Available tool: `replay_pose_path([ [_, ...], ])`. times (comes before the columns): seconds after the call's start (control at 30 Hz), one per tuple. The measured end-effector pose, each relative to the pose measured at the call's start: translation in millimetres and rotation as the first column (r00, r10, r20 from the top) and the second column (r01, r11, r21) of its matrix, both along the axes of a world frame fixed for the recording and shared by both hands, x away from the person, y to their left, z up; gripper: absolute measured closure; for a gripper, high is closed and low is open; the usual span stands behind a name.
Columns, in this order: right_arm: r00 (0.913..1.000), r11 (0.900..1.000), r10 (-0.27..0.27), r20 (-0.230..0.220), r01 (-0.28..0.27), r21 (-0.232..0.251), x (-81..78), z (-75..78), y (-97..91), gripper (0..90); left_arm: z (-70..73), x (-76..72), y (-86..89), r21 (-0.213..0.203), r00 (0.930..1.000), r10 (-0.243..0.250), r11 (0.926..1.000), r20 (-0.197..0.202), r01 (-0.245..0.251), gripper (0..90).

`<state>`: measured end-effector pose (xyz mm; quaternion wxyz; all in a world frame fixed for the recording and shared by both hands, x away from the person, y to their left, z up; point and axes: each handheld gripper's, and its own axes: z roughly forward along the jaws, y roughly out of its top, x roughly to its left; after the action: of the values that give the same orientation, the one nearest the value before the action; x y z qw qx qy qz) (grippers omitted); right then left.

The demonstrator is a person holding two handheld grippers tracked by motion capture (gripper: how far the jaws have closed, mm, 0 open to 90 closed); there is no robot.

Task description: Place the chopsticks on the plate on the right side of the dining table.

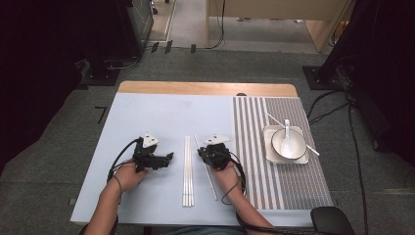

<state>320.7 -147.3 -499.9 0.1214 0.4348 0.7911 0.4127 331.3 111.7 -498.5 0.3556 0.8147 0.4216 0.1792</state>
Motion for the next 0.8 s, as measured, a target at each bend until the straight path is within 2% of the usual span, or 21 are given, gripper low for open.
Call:
replay_pose_path([
  [0.17,0.9999,0.9999,-0.011,-0.001,0.011,0.006,6.7,0.0,-2.0,83.9,0.0,0.0,0.0,0.0,1.0,0.0,1.0,0.0,0.0,13.5],
  [0.47,0.9998,0.9998,-0.017,0.013,0.018,-0.003,7.1,0.0,-3.1,84.2,0.0,0.0,0.0,0.001,1.0,0.0,1.0,0.0,0.0,13.5],
  [0.8,0.9997,0.9999,-0.006,0.024,0.007,-0.013,27.3,0.1,-1.6,84.3,0.0,0.0,0.0,0.0,1.0,0.0,1.0,0.0,0.0,13.5],
])
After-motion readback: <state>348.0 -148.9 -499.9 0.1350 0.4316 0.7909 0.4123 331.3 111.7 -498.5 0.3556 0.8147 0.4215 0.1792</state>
